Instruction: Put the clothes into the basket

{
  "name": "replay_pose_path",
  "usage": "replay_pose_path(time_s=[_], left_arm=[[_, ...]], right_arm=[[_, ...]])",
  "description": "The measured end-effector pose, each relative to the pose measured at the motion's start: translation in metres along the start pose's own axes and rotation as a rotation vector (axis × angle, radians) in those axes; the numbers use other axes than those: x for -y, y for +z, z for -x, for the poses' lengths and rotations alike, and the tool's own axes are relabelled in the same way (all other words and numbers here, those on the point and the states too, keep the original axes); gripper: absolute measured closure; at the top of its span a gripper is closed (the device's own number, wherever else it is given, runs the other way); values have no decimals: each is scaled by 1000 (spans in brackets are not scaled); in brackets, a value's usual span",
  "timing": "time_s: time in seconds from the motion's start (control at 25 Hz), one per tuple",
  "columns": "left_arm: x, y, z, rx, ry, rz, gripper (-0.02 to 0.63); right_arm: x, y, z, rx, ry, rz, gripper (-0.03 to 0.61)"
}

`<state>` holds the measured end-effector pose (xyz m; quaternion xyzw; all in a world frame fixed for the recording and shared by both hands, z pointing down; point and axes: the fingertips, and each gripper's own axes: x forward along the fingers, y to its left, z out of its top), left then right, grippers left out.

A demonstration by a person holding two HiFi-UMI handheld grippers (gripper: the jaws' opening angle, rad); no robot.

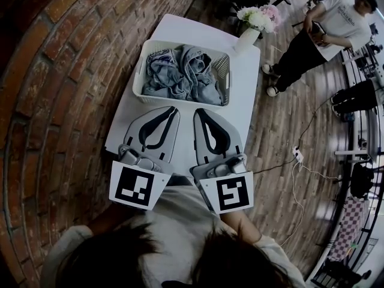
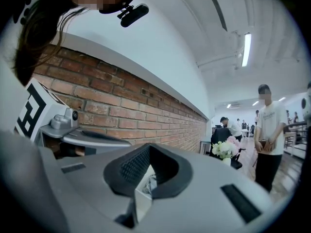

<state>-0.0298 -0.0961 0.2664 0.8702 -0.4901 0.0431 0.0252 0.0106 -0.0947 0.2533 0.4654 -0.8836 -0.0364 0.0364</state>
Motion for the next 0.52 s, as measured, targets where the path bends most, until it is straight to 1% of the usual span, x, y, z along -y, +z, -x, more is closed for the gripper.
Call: replay_pose_path(time_s=[0.28, 0.52], left_arm=[[7, 3, 0, 8, -16, 1, 597], [3, -2, 1, -2, -11, 34, 597]], right_arm=[[0, -1, 4, -3, -2, -7, 572], [-2, -4, 4, -19, 2, 1, 572]])
